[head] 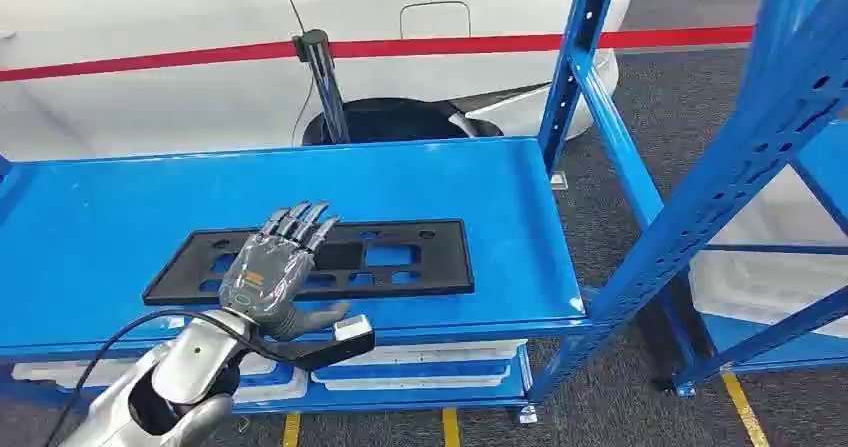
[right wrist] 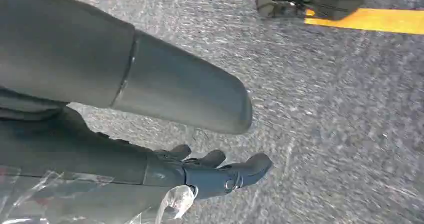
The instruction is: Take the parts from the cabinet and place them on the table.
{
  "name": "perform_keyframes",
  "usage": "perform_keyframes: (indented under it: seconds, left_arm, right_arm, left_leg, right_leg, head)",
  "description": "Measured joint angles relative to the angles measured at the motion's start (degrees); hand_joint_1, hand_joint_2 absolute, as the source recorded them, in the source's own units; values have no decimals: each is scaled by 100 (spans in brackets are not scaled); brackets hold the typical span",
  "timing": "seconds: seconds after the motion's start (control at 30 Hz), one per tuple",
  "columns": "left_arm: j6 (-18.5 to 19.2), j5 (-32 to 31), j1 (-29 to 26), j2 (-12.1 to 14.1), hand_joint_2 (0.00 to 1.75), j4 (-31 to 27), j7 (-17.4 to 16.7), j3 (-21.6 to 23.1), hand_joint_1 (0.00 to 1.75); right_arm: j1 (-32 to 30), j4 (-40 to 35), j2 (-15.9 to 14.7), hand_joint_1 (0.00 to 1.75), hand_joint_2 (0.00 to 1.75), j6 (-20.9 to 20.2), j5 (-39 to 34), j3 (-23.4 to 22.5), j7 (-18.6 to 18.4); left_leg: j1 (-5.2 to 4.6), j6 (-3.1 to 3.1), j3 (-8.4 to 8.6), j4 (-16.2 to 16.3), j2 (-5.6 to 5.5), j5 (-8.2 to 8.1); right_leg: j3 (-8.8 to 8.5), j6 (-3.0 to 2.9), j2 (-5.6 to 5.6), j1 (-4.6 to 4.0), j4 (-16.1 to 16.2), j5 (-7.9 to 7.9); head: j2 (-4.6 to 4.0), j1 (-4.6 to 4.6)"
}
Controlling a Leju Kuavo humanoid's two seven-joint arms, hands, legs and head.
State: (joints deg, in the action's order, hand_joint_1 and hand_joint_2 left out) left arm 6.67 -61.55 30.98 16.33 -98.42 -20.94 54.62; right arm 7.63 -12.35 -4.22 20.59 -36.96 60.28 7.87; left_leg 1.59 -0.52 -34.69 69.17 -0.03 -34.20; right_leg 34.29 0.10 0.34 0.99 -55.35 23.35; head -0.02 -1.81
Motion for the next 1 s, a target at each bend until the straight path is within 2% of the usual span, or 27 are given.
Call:
perform_keyframes:
  seconds: [0.03, 0.07, 0.1, 0.17, 0.2, 0.23, 0.27, 0.3, 0.33, 0.37, 0.4, 0.43, 0.5, 0.53, 0.57, 0.6, 0.63, 0.67, 0.7, 0.73, 0.77, 0.83, 0.9, 0.93, 1.0]
  left_arm:
    - [7, 44, -18, 2, 175, 2, 0, 11, 0]
    - [7, 85, -40, 2, 175, 4, 2, 11, 0]
    - [9, 125, -49, 4, 175, 11, 15, 11, 0]
    - [9, 193, -45, 22, 175, 20, 18, 11, 0]
    - [9, 199, -39, 31, 175, 22, 18, 11, 0]
    - [7, 214, -35, 31, 175, 20, 18, 11, 0]
    - [9, 228, -25, 31, 175, 20, 18, 13, 0]
    - [7, 247, -26, 35, 175, 20, 18, 9, 0]
    - [7, 252, -36, 48, 175, 22, 15, 9, 0]
    - [7, 260, -34, 48, 175, 22, 15, 7, 0]
    - [7, 267, -29, 50, 175, 22, 15, 9, 0]
    - [7, 298, -18, 57, 175, 26, 15, 9, 0]
    - [2, 363, -41, 57, 175, 31, 15, 18, 0]
    - [2, 376, -50, 59, 175, 37, 18, 24, 0]
    - [2, 378, -66, 57, 175, 44, 15, 26, 0]
    - [2, 381, -77, 57, 175, 44, 15, 31, 0]
    - [2, 381, -83, 57, 175, 44, 15, 33, 0]
    - [2, 396, -88, 57, 175, 44, 15, 35, 0]
    - [2, 398, -86, 59, 175, 44, 15, 35, 0]
    - [2, 398, -97, 61, 175, 46, 9, 29, 0]
    - [2, 413, -97, 61, 175, 46, 7, 26, 0]
    - [4, 444, -105, 66, 175, 46, -11, 18, 0]
    - [24, 490, -115, 81, 175, 48, -52, 9, 0]
    - [28, 499, -115, 98, 175, 48, -76, -2, 0]
    - [24, 575, -128, 158, 175, 66, -116, -17, 0]
  right_arm:
    - [0, 0, 11, 0, 0, 0, 11, 0, -2]
    - [1, 0, 11, 0, 0, -2, 15, 0, -4]
    - [12, 0, 9, 0, 0, -2, 17, 0, -4]
    - [23, 0, 9, 0, 0, -2, 33, 0, -7]
    - [14, 0, 20, 0, 0, -2, 37, 0, -7]
    - [11, -2, 105, 0, 0, -11, 41, 0, -4]
    - [23, 0, 70, 0, 0, -9, 39, 0, -7]
    - [29, -2, 83, 0, 0, -9, 41, 0, -15]
    - [25, -2, 79, 0, 0, -7, 46, 0, -9]
    - [30, 0, 61, 0, 0, -2, 48, 0, -13]
    - [32, 0, 52, 0, 0, 0, 48, 0, -13]
    - [35, -2, 57, 0, 0, 2, 48, 0, -13]
    - [42, -2, 48, 0, 0, 0, 66, 2, -11]
    - [50, -2, 46, 0, 0, 0, 57, 2, -22]
    - [46, -2, 37, 0, 0, 0, 74, 2, -18]
    - [46, -2, 37, 0, 0, 0, 79, 4, -20]
    - [45, -2, 26, 0, 0, 0, 81, 4, -20]
    - [45, 0, 15, 0, 0, 0, 81, 4, -24]
    - [46, -2, 15, 0, 0, 0, 81, 4, -24]
    - [53, -2, 42, 0, 0, -2, 85, 4, -24]
    - [60, 0, 31, 0, 0, 0, 85, 2, -24]
    - [83, 0, 11, 0, 0, 0, 96, 2, -28]
    - [100, 0, 0, 0, 0, 0, 100, 2, -28]
    - [106, 0, 0, 0, 0, -2, 107, 2, -31]
    - [109, 0, 0, 0, 0, -7, 131, 2, -35]
  left_leg:
    - [-10, -8, -246, 341, 1, -107]
    - [-12, -9, -382, 439, 1, -63]
    - [-15, -16, -384, 266, 1, 127]
    - [-45, 92, -98, -691, -2, 798]
    - [-102, 241, 53, -1190, 2, 1116]
    - [-185, 372, 57, -1450, -1, 1192]
    - [-199, 311, 71, -1482, -16, 1132]
    - [-233, 353, 79, -1520, -36, 1200]
    - [-226, 388, 90, -1519, -32, 1195]
    - [-166, 392, 209, -1657, -37, 1267]
    - [-133, 350, 297, -1757, -39, 1321]
    - [-106, 367, 334, -1791, -23, 1324]
    - [-90, 367, 359, -1792, -17, 1314]
    - [-89, 355, 356, -1789, -15, 1302]
    - [-75, 338, 360, -1785, -17, 1290]
    - [-55, 312, 372, -1780, -21, 1272]
    - [-22, 277, 386, -1764, -25, 1249]
    - [24, 222, 401, -1728, -32, 1212]
    - [39, 147, 397, -1653, -33, 1157]
    - [8, 81, 377, -1621, -40, 1114]
    - [5, 42, 371, -1578, -33, 1088]
    - [22, 20, 388, -1616, -34, 1100]
    - [78, -41, 388, -1551, -25, 1027]
    - [70, -30, 282, -1299, -23, 855]
    - [34, -23, -187, -303, -26, 365]
  right_leg:
    - [-11, -19, 65, -9, -5, 18]
    - [-38, -50, 78, -10, -5, 38]
    - [-81, -63, 109, -23, -4, 65]
    - [-186, -57, 151, -55, 0, 125]
    - [-223, -55, 162, -61, 10, 147]
    - [-224, -24, 162, -71, -10, 170]
    - [-218, 7, 166, -47, 30, 165]
    - [-218, 47, 162, -54, 33, 177]
    - [-247, 88, 145, -45, 87, 173]
    - [-297, 112, 144, -104, 134, 180]
    - [-304, 131, 88, -78, 73, 226]
    - [-209, 165, 56, -75, -152, 391]
    - [268, 257, 54, -24, -1078, 811]
    - [518, 300, 43, 14, -1503, 946]
    - [638, 338, 29, 45, -1667, 917]
    - [599, 381, 15, 73, -1523, 759]
    - [430, 421, 2, 101, -1141, 510]
    - [156, 477, -14, 134, -560, 206]
    - [-118, 545, -42, 183, 1, -28]
    - [-139, 546, 26, 124, 26, 68]
    - [-121, 402, 56, 145, 50, 54]
    - [-101, 306, 57, 106, 1, 83]
    - [-115, 185, 54, 107, 22, 59]
    - [-114, 152, 54, 99, 21, 58]
    - [-100, 114, 54, 72, 20, 58]
  head:
    - [0, -2]
    - [0, 0]
    - [0, 2]
    - [0, 13]
    - [0, 24]
    - [0, 13]
    - [0, 22]
    - [0, 24]
    - [2, 33]
    - [0, 39]
    - [0, 26]
    - [0, 15]
    - [0, -11]
    - [0, -9]
    - [0, -11]
    - [0, -11]
    - [0, -9]
    - [0, -11]
    - [0, -13]
    - [0, -22]
    - [2, -20]
    - [2, -4]
    - [0, 0]
    - [0, 9]
    - [0, 15]
